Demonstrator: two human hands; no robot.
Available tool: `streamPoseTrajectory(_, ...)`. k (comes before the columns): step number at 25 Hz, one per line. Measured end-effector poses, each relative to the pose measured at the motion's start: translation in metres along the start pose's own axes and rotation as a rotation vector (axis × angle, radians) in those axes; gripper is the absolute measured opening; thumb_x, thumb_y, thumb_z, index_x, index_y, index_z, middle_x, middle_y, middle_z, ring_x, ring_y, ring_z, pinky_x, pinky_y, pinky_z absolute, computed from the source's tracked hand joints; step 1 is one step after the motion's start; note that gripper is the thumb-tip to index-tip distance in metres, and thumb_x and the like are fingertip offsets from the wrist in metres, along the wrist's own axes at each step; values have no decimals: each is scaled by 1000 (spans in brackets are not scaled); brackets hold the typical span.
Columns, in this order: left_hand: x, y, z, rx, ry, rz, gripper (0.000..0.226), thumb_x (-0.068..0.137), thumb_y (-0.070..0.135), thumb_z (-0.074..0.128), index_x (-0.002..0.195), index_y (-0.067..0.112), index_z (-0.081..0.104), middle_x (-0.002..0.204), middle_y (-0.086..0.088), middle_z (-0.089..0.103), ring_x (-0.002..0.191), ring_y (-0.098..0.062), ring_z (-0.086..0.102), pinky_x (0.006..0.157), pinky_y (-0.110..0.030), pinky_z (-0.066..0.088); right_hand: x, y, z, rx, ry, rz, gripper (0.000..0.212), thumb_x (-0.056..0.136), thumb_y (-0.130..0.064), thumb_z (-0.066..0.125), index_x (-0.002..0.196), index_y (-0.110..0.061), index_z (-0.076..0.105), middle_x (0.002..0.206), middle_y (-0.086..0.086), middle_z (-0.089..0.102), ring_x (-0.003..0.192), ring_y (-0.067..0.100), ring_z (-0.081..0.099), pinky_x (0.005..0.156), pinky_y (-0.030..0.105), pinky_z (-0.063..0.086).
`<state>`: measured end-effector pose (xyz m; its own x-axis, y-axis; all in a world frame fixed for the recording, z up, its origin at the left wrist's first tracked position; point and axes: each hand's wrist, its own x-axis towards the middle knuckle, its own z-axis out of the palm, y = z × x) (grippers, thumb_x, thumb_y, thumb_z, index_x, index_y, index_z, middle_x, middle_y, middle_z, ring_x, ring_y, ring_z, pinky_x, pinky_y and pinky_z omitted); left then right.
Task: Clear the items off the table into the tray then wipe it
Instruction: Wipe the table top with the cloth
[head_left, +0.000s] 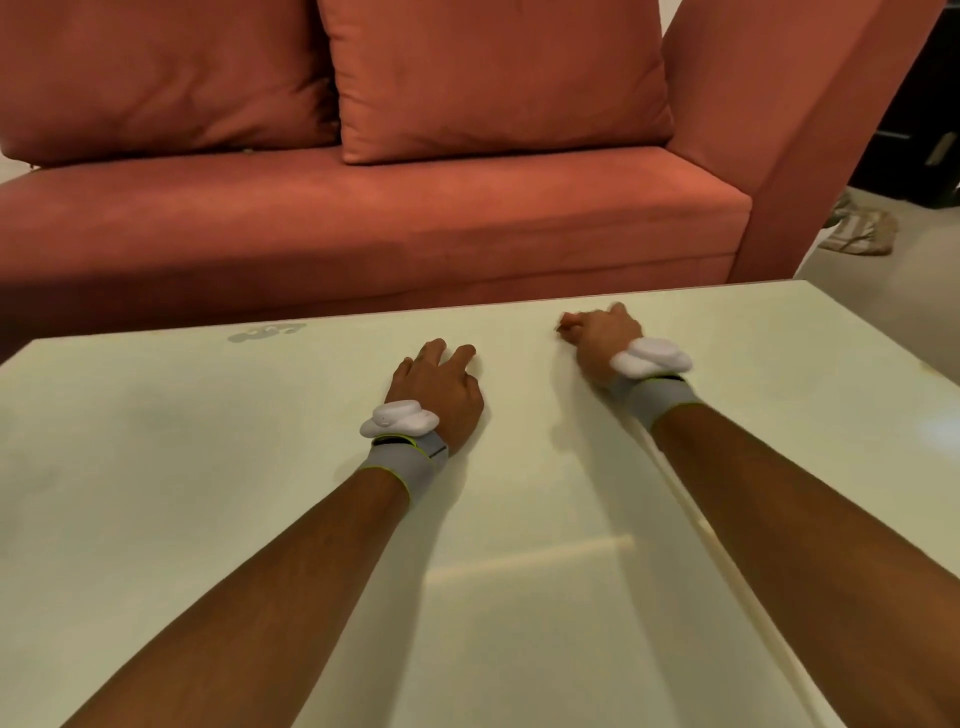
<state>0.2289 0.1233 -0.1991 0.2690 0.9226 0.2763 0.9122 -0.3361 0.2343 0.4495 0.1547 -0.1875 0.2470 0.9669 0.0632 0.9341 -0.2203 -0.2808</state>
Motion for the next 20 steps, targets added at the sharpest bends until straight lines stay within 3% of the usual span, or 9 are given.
streamPoseTrajectory(2, 1, 1, 3, 36, 6, 21, 41, 91, 25, 34, 131, 26, 42, 139, -8, 41, 127, -28, 42, 108, -40, 28, -23, -5, 3, -9, 54, 63, 34, 92, -22, 42, 124, -29, 53, 124, 9, 49, 117, 34, 44, 101, 38, 41)
streamPoseTrajectory(4, 2, 0, 5, 51, 6, 31, 40, 91, 26, 33, 130, 24, 42, 136, -8, 43, 130, -26, 38, 109, -42, 27, -46, -42, 19, 61, 64, -93, 37, 89, -19, 44, 121, -33, 56, 123, 7, 50, 111, 34, 47, 98, 40, 43)
streamPoseTrajectory(7, 2, -1, 4, 5, 36, 15, 37, 91, 26, 34, 125, 22, 46, 130, -6, 48, 120, -26, 46, 103, -40, 30, -23, -84, 36, 102, 24, -255, 34, 87, -27, 47, 118, -32, 60, 118, 9, 50, 104, 34, 53, 96, 40, 47)
streamPoseTrajectory(13, 1, -2, 2, -5, 26, 18, 37, 90, 25, 34, 125, 19, 46, 128, -3, 49, 114, -24, 51, 103, -39, 30, 26, -31, -8, 13, 67, 175, 34, 93, -26, 46, 124, -15, 54, 130, 15, 41, 118, 39, 48, 100, 41, 39)
streamPoseTrajectory(16, 4, 0, 1, 51, 9, 6, 33, 90, 26, 35, 120, 18, 46, 119, -6, 51, 108, -27, 52, 95, -39, 35, -15, -20, -15, 85, 8, -70, 33, 96, -25, 41, 125, -28, 56, 117, 7, 51, 113, 33, 51, 99, 34, 38)
streamPoseTrajectory(18, 14, 9, 1, 62, -7, -19, 30, 90, 25, 37, 117, 16, 46, 114, -8, 51, 106, -30, 53, 91, -39, 36, -49, 2, -21, 134, -10, -267, 31, 99, -25, 40, 124, -27, 58, 106, -2, 60, 111, 28, 50, 99, 31, 37)
streamPoseTrajectory(20, 20, 22, 3, -47, 7, -29, 33, 91, 26, 40, 122, 16, 48, 123, -9, 51, 110, -31, 53, 93, -39, 37, -44, 41, -36, 34, 27, -257, 32, 99, -24, 39, 126, -25, 57, 116, 6, 63, 115, 28, 48, 100, 33, 37)
